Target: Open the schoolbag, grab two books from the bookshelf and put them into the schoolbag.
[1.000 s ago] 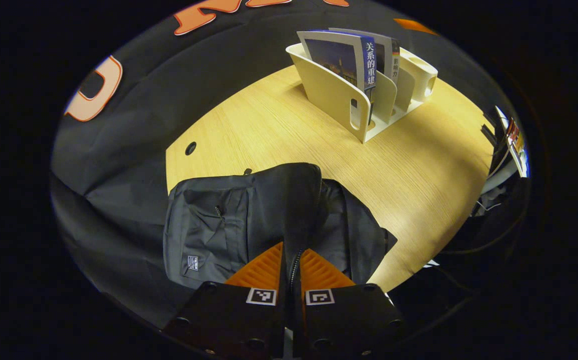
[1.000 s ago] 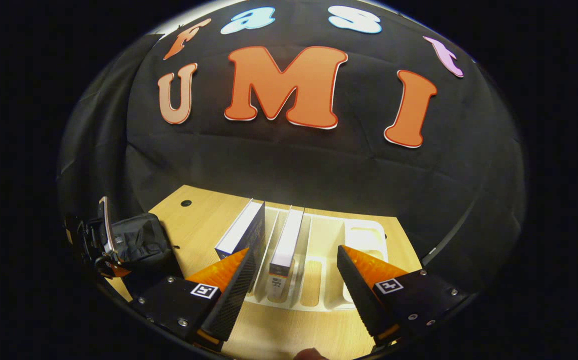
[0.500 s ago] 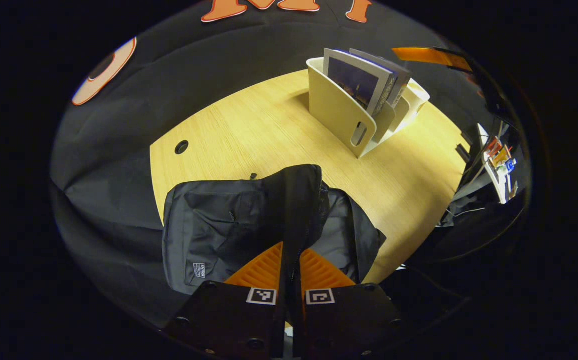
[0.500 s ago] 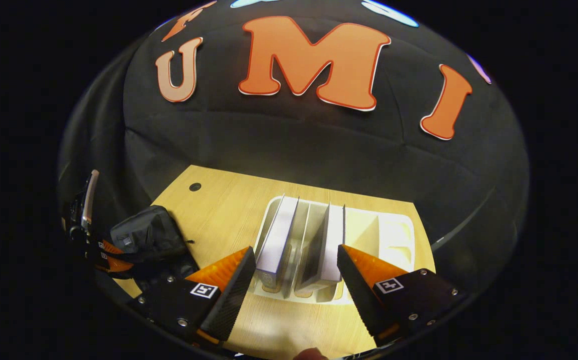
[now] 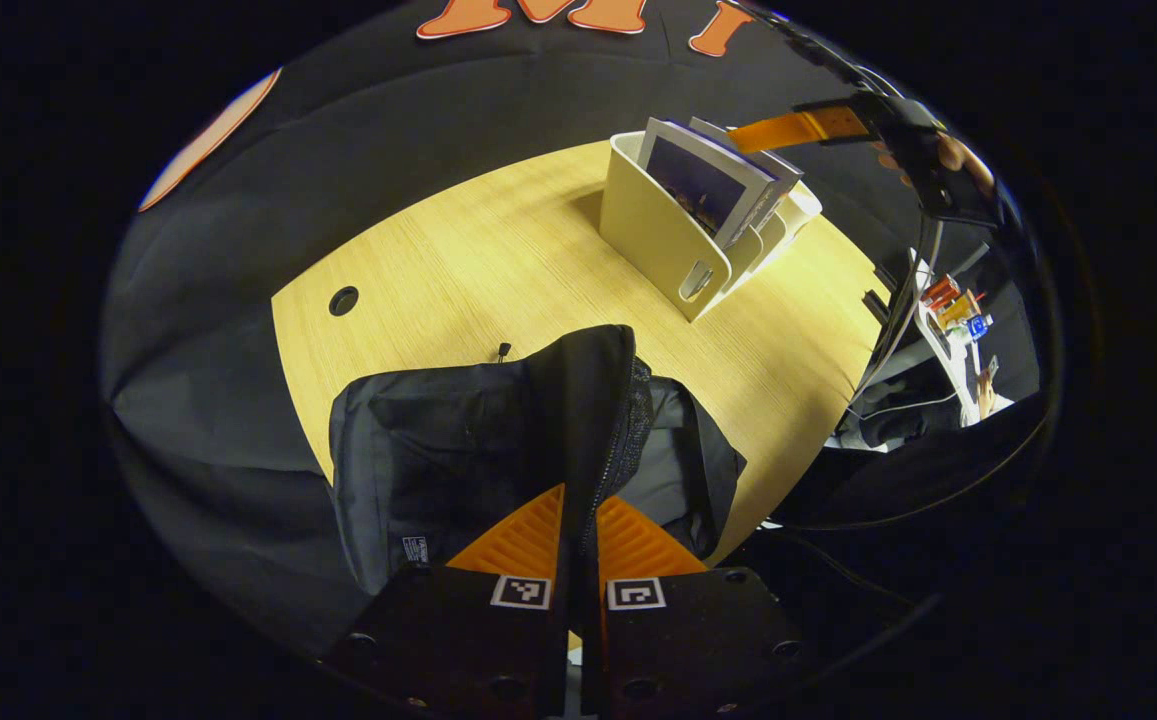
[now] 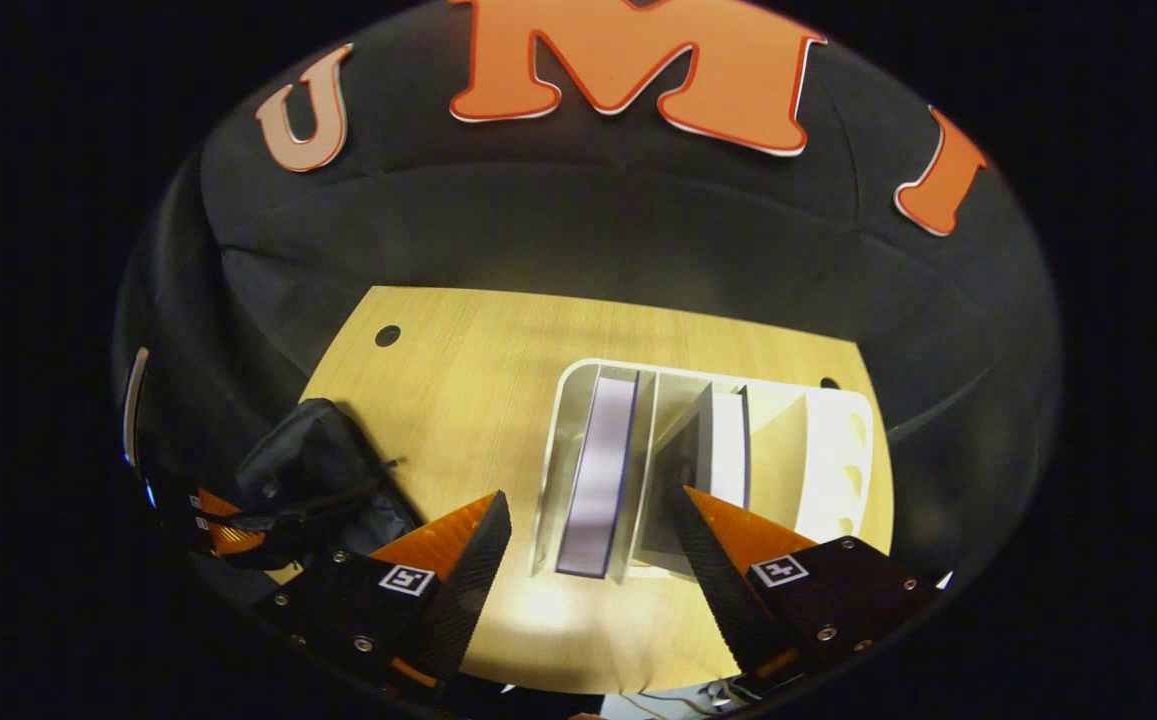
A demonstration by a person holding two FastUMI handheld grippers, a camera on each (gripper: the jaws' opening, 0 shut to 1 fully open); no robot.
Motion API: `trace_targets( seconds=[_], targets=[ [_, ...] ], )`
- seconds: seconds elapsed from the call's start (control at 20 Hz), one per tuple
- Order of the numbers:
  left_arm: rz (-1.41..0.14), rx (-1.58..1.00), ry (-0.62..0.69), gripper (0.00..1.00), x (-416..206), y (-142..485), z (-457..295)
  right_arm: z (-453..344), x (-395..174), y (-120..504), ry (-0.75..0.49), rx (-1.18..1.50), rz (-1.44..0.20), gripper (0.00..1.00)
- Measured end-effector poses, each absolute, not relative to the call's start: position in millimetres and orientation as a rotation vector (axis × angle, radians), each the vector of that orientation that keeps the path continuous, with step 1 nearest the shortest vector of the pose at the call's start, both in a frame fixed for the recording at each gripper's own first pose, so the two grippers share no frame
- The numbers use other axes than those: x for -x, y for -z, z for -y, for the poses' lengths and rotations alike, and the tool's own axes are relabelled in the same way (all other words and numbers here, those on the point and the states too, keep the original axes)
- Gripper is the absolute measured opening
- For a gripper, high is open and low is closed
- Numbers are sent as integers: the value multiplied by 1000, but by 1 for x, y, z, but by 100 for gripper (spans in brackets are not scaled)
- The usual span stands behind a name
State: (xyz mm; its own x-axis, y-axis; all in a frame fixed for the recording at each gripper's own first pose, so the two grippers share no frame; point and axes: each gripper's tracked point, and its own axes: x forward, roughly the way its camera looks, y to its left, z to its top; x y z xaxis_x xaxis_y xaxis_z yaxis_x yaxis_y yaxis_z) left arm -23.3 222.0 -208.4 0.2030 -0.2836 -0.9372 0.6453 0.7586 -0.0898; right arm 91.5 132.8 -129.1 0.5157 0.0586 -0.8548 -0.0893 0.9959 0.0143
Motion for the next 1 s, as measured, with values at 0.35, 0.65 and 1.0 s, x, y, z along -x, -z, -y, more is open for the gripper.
trace_targets(
  seconds=[0.35, 0.65, 1.0],
  targets=[
    [-1191, -407, 691, 7, 14, 205, -229, -141, -118, 158, -62, -42, -1198, 98],
    [-1200, -404, 665, 7, 13, 207, -234, -141, -130, 191, -20, -92, -1359, 81],
    [-1220, -378, 647, 7, 13, 212, -233, -138, -128, 206, 43, -57, -1410, 37]
  ],
)
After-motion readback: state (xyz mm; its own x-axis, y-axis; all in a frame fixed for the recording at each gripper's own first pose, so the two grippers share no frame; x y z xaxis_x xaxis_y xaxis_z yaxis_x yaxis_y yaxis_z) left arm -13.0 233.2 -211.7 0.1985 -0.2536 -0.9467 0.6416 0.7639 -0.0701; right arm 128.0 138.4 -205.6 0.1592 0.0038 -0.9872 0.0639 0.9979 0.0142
